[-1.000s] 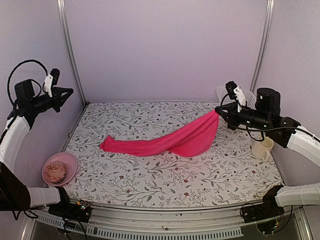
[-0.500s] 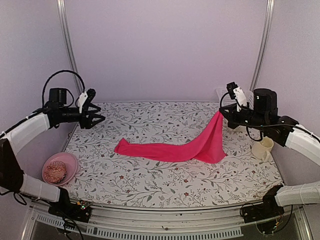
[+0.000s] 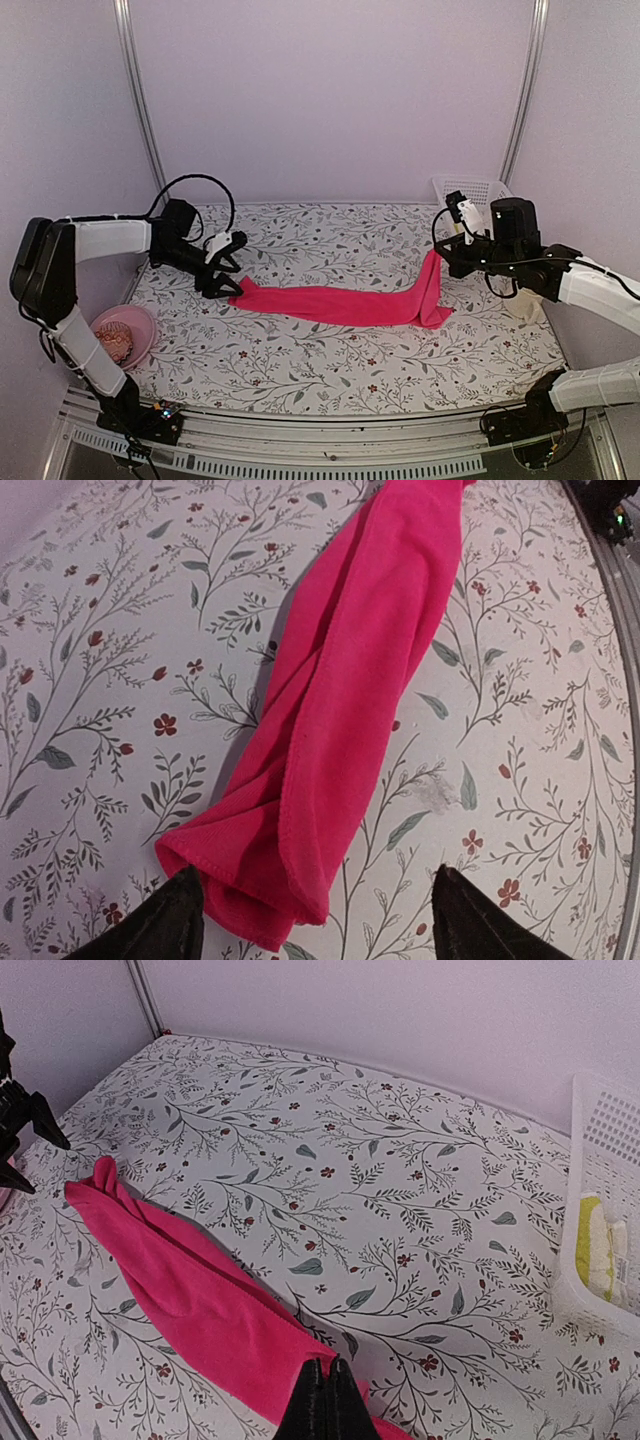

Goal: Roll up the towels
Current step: Pick up the towel from the center of the board.

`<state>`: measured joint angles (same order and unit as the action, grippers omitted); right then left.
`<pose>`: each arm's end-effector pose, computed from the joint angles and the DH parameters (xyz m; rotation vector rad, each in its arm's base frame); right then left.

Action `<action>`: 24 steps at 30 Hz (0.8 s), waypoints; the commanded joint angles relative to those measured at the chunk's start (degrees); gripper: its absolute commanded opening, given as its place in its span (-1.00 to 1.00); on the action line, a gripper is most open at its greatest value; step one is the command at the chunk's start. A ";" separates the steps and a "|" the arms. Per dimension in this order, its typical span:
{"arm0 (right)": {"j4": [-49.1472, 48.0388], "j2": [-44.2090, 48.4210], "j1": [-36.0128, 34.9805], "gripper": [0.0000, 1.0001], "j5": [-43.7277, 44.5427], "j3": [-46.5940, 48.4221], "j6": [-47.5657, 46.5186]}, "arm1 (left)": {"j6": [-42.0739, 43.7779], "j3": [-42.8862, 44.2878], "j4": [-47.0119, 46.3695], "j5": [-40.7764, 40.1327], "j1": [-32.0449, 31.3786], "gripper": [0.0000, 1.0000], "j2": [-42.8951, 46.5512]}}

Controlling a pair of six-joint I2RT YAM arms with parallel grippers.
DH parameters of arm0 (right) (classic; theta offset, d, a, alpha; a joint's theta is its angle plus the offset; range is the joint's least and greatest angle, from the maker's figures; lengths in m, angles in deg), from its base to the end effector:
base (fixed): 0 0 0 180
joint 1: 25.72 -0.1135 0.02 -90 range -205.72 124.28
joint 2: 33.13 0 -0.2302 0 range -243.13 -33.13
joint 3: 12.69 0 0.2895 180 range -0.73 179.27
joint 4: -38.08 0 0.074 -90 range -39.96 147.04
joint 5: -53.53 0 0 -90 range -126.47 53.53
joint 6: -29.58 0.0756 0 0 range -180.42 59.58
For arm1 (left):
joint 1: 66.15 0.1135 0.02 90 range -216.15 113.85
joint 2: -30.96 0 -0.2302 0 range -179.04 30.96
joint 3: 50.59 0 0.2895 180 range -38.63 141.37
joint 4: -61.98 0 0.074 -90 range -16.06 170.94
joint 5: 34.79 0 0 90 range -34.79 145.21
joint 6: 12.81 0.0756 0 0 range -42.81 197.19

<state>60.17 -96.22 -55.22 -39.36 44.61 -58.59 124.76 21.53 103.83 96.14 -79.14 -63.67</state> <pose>0.2906 0.1688 0.2197 -0.5279 2.0115 0.3887 0.3423 -0.1298 0.1139 1.4007 1.9905 -0.7001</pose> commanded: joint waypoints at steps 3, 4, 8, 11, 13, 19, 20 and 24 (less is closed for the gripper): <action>-2.92 -0.22 0.32 -0.96 -1.84 -1.69 1.43 | -0.83 -3.03 -4.30 -4.45 -1.48 0.61 0.47; -2.91 -0.34 0.32 -0.96 -1.93 -1.78 1.43 | -0.98 -2.98 -4.31 -4.53 -1.57 0.60 0.13; -3.01 -0.22 0.31 -0.96 -2.29 -2.11 1.51 | -1.42 -2.87 -4.89 -5.56 -2.82 0.50 -1.60; -2.97 0.27 0.29 -0.96 -2.37 -2.60 1.60 | -1.96 -2.62 -5.46 -6.06 -3.40 0.33 -2.66; -2.97 0.70 0.32 -0.96 -2.31 -2.82 1.60 | -2.29 -2.47 -5.79 -6.65 -3.61 0.23 -3.23; -2.82 1.30 0.30 -0.96 -2.46 -2.92 1.69 | -2.72 -2.87 -6.36 -7.77 -3.67 0.01 -3.09; -2.83 1.30 0.31 -0.96 -2.40 -2.93 1.58 | -2.89 -3.05 -6.74 -8.38 -3.68 0.00 -3.04; -2.84 1.13 0.31 -0.96 -2.83 -2.93 1.60 | -3.14 -3.26 -7.18 -9.45 -3.75 -0.04 -3.20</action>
<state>58.55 -96.18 -55.22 -41.44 42.03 -57.39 122.33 18.93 97.98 87.85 -82.18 -66.68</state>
